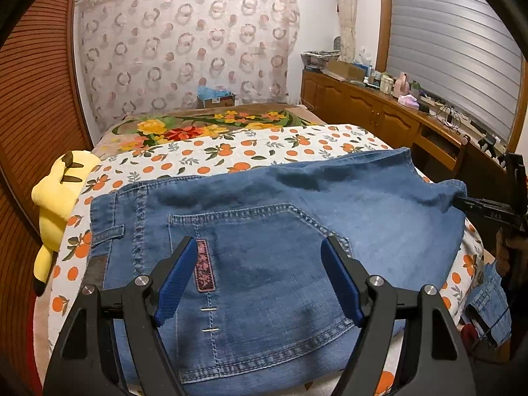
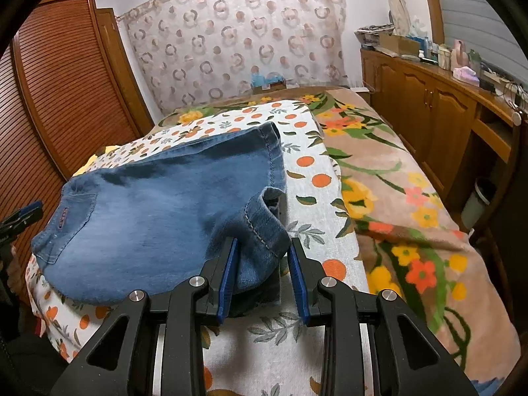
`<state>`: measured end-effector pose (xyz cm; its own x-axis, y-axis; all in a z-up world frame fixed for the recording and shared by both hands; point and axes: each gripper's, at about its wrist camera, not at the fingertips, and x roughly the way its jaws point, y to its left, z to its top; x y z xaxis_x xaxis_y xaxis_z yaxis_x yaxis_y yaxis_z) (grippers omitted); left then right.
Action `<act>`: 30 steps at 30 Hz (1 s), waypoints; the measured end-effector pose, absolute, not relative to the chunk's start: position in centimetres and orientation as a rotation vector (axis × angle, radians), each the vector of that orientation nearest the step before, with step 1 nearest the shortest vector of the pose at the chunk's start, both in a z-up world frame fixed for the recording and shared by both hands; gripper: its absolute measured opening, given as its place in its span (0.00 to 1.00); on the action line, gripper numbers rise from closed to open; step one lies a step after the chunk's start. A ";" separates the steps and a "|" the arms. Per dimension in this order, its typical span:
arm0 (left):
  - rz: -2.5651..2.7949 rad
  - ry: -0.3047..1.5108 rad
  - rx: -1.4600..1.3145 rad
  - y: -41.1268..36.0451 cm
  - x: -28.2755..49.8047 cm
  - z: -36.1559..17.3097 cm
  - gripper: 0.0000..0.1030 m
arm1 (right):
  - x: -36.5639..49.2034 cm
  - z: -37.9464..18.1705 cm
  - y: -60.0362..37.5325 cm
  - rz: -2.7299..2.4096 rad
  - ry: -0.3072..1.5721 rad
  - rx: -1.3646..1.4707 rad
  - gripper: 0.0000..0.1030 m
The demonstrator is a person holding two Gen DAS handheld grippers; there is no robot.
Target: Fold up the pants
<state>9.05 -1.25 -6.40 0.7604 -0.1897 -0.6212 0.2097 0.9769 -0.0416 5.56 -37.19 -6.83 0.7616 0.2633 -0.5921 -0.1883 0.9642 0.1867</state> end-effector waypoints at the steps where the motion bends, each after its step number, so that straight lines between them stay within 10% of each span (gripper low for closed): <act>1: -0.220 0.676 0.030 -1.4 9.1 -6.6 0.75 | 5.6 -6.8 -37.2 0.245 0.663 0.116 0.31; 9: -0.241 0.711 0.026 -2.4 9.2 -8.0 0.75 | 5.3 -6.0 -36.7 0.272 0.624 0.094 0.09; 30: -0.184 0.664 -0.029 1.6 7.2 -6.6 0.75 | 4.5 3.4 -24.6 0.580 0.430 -0.051 0.06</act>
